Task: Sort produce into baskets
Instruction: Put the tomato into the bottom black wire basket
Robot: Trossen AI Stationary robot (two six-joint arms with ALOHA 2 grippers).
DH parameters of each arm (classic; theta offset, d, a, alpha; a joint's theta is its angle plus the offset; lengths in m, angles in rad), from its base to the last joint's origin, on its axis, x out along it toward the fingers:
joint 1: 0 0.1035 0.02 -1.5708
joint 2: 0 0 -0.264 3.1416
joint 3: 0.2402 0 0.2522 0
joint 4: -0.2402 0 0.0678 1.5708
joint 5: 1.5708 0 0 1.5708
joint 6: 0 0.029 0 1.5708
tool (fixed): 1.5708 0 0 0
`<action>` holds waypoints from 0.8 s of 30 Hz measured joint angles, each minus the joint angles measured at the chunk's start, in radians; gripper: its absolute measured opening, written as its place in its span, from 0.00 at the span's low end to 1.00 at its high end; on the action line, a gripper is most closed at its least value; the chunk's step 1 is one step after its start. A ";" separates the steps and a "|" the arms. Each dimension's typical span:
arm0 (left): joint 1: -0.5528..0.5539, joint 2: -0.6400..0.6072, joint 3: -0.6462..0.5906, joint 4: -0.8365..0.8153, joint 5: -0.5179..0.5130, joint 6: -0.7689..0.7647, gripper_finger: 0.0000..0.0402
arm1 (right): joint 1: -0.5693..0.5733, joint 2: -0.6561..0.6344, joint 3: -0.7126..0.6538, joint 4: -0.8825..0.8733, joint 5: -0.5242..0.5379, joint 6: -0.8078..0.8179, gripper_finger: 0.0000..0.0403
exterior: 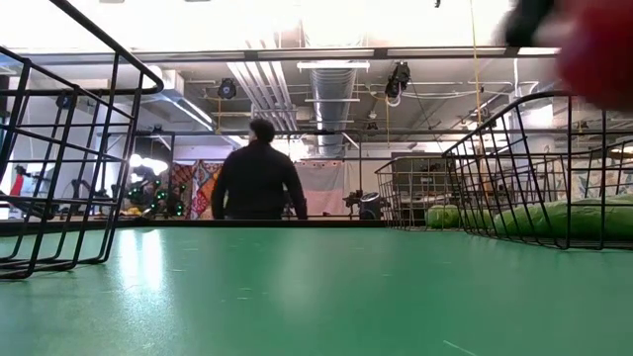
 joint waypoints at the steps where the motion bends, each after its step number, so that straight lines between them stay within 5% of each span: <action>1: -0.009 -0.013 -0.005 -0.016 -0.004 -0.039 0.80 | -0.036 0.000 0.008 0.002 0.007 -0.055 0.78; 12: 0.001 -0.096 -0.146 -0.207 -0.128 -0.393 0.80 | -0.429 0.029 0.029 0.337 0.180 -0.556 0.79; 24: 0.056 -0.160 -0.256 -0.257 -0.117 -0.500 0.80 | -0.628 0.266 0.025 0.627 0.100 -0.662 0.81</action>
